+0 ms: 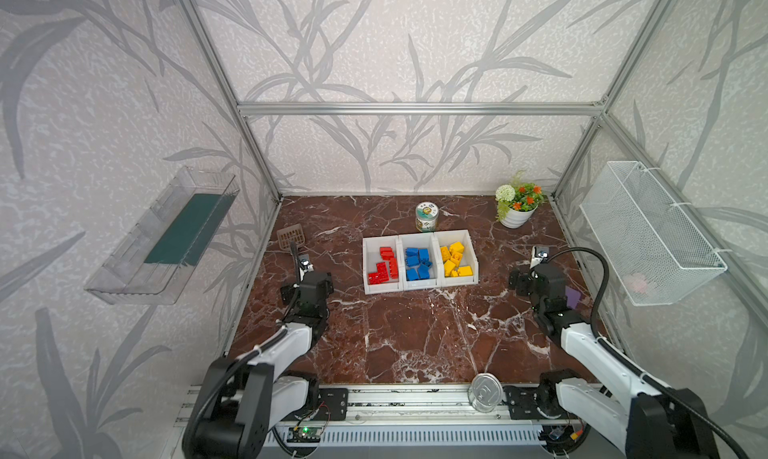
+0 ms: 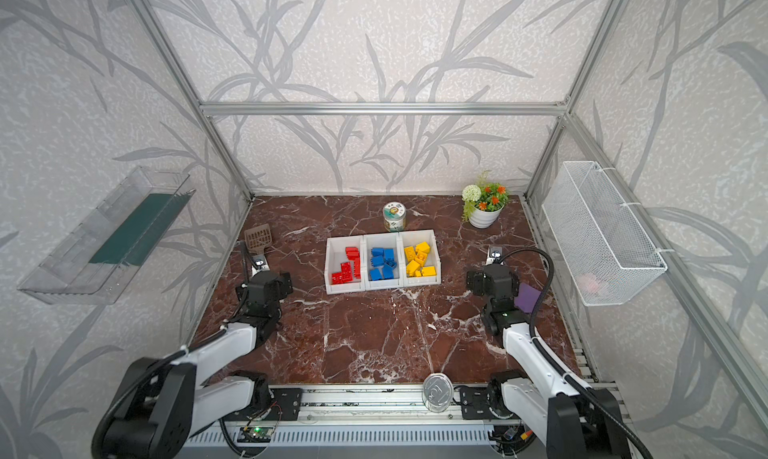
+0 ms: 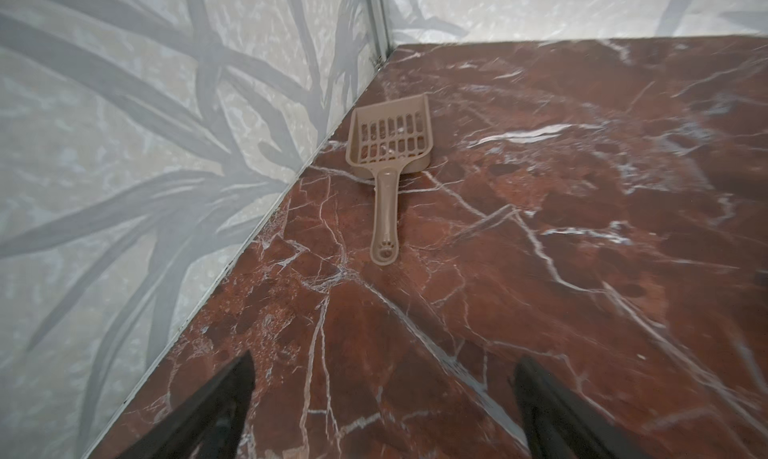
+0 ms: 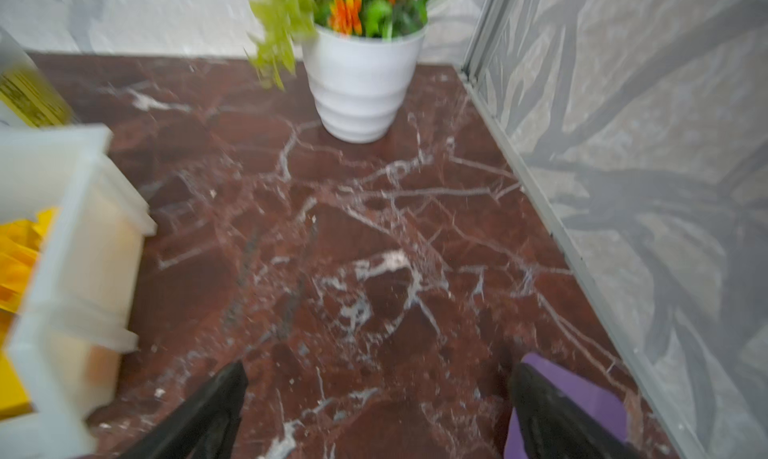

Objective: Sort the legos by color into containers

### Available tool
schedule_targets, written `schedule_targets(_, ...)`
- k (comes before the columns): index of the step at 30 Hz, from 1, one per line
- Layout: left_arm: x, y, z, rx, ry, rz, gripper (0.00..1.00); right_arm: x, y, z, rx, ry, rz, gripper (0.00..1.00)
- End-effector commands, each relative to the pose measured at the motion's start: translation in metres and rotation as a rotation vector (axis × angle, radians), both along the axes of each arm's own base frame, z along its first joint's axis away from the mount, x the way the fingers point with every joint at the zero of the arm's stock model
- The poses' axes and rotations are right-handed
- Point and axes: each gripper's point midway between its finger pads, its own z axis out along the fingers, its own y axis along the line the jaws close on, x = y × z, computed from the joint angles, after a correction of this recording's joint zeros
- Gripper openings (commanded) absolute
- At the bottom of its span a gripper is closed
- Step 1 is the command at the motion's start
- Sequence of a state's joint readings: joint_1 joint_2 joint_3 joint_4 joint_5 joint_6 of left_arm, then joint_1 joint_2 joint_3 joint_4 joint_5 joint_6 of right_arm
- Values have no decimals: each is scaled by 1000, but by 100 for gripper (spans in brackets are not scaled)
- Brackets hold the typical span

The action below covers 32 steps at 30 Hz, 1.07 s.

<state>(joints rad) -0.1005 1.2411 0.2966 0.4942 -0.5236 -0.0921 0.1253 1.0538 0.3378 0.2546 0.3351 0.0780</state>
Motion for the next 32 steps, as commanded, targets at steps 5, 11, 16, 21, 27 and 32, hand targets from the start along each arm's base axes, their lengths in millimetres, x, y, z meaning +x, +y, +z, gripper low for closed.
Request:
schedule_targets(5,71,-8,12,-71,-155,-123,99,55,4,8,51,-136,45,99)
schedule_targets(11,71,-15,5,-100,-173,-196,99,78,43,-13,9,-197,271,99)
schedule_targets(16,70,-15,5,-97,-177,-197,99,76,43,-16,16,-134,270,99)
schedule_targets(21,70,-14,5,-94,-178,-195,99,76,43,-15,15,-139,271,99)
schedule_targets(27,71,-15,5,-96,-175,-198,99,77,43,-15,15,-142,271,99)
schedule_targets(32,71,-15,5,-98,-174,-197,99,76,43,-15,15,-140,270,99)
